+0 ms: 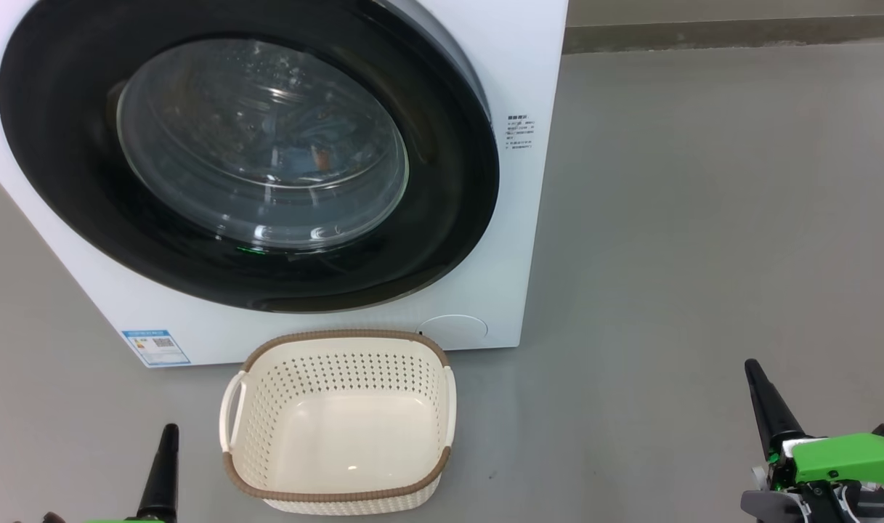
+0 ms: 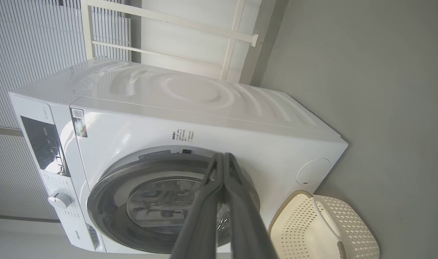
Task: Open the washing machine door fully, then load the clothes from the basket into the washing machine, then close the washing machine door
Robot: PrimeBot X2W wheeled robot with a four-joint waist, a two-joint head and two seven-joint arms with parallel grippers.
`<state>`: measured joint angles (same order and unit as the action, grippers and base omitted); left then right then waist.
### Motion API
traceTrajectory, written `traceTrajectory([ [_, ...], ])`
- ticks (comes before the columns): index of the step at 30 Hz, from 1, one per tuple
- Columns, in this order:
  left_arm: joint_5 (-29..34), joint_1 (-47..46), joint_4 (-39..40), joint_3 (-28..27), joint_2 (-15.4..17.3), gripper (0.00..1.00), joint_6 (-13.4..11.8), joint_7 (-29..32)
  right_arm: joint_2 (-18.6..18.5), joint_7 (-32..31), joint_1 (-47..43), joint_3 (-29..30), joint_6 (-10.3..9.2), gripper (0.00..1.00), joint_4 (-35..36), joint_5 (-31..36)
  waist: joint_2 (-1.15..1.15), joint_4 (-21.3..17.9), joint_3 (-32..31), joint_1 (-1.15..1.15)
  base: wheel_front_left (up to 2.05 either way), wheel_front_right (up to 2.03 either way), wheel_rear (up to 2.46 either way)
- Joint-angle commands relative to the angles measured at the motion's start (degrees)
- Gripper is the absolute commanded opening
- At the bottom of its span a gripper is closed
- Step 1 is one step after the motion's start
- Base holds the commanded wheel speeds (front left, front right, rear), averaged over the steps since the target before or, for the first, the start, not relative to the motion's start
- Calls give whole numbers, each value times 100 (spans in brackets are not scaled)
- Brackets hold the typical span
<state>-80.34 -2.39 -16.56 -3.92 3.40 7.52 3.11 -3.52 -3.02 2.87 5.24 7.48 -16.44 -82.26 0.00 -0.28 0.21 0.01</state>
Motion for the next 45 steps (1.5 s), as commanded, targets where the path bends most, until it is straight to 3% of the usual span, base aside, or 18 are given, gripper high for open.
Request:
traceTrajectory([
  [1, -223, -273, 199, -192, 41, 0, -3, 77, -29, -70, 271, -51, 1, 0, 189, -207, 0, 4, -1, 0, 0, 0, 0],
  [17, -1181, -379, 253, -262, -52, 0, -3, 339, 47, -331, 329, 109, 1, 0, 243, -1006, 0, 28, -4, 0, 0, 0, 0],
  [45, -1182, -379, 253, -261, -52, 0, -3, 338, 53, -339, 330, 118, 1, 0, 242, -999, 0, 28, -4, 0, 0, 0, 0],
])
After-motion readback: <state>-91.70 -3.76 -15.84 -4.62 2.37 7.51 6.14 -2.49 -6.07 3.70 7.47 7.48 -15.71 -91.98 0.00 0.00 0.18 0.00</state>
